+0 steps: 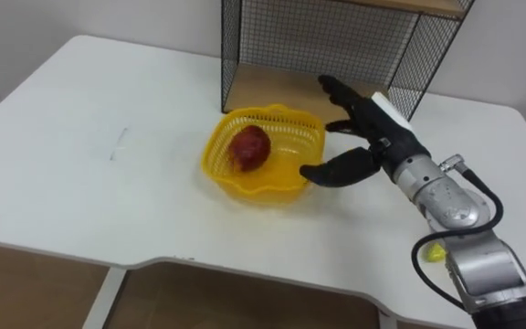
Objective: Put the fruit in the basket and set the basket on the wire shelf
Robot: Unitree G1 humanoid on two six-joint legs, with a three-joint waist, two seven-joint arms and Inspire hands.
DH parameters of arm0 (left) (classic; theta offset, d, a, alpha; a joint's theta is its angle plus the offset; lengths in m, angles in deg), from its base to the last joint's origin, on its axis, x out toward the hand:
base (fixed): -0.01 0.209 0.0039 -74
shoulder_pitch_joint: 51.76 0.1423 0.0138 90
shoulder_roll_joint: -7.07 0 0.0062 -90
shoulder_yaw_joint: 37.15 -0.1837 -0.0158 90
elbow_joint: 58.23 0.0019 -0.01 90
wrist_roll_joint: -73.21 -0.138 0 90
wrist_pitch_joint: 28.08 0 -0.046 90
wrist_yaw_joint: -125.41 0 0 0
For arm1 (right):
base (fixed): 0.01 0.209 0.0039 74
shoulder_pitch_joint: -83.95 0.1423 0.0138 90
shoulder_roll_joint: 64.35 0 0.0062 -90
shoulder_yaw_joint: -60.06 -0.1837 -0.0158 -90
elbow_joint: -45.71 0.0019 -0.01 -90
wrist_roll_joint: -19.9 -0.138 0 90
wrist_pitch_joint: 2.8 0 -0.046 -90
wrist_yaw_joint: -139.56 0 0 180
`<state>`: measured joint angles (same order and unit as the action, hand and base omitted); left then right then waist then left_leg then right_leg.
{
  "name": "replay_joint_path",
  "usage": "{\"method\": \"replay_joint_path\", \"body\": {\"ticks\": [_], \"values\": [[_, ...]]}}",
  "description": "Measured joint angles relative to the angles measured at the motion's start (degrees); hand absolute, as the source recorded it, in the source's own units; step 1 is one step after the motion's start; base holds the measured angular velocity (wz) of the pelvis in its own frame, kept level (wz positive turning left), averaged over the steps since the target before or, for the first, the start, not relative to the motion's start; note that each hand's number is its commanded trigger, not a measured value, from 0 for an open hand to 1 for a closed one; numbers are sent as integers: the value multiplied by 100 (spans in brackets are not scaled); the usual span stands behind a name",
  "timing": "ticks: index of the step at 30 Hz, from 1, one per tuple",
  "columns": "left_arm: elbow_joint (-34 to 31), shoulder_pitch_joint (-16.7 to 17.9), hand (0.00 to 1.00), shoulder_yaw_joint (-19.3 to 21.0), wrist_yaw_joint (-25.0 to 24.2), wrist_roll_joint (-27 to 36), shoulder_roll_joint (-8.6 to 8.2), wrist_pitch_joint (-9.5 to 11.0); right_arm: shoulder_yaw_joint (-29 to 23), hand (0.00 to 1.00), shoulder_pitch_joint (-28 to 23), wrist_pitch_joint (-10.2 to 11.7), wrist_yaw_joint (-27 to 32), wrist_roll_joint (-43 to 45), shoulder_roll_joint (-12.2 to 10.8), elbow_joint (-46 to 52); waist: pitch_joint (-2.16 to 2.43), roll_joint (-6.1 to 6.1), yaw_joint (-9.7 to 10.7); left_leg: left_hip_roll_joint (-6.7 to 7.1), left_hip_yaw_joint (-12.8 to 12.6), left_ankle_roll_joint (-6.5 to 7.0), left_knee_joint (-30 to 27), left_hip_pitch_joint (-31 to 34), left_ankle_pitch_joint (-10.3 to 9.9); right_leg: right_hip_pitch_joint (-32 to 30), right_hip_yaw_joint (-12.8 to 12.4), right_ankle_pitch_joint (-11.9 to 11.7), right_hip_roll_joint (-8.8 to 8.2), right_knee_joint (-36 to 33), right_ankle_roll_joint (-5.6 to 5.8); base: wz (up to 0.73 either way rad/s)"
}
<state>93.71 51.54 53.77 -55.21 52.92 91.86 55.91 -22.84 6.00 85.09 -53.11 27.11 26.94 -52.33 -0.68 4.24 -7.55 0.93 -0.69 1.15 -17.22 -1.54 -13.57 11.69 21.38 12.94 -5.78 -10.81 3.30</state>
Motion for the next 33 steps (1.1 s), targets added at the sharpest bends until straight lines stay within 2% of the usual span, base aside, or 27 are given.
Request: {"method": "replay_joint_path", "body": {"ticks": [6,15,20,22,29,33], "values": [[-1,-4,0,1,0,-20,-1,0,0,0,-2,0,0,210,-1,0,69,-77,57,2,5,0,-6,-5,0,7,-3,0,0,-1,0,0],[0,4,0,114,1,-20,-2,4,-10,0,-37,0,1,-69,5,-1,68,-79,109,4,10,2,-18,-20,1,27,-2,-6,0,0,-2,0],[-3,7,0,113,2,-20,-2,7,-68,0,-37,2,100,-601,5,-6,53,-57,107,4,8,3,-14,-27,2,30,26,-8,-1,2,-2,0],[-3,6,0,117,5,-19,-4,10,-192,0,-37,3,247,-716,6,-29,37,-40,103,3,0,3,-16,-21,2,28,30,-9,-2,2,-1,0],[-9,7,0,219,5,-19,-5,10,-538,0,-37,4,924,-727,30,-29,29,-36,150,-9,-25,3,-16,-15,1,24,36,-21,-2,7,3,0],[-47,134,0,241,38,-20,11,13,-716,0,-38,42,1338,-910,38,-62,44,-58,322,-2,-20,4,-25,-19,1,33,14,-21,-1,6,3,0]]}}
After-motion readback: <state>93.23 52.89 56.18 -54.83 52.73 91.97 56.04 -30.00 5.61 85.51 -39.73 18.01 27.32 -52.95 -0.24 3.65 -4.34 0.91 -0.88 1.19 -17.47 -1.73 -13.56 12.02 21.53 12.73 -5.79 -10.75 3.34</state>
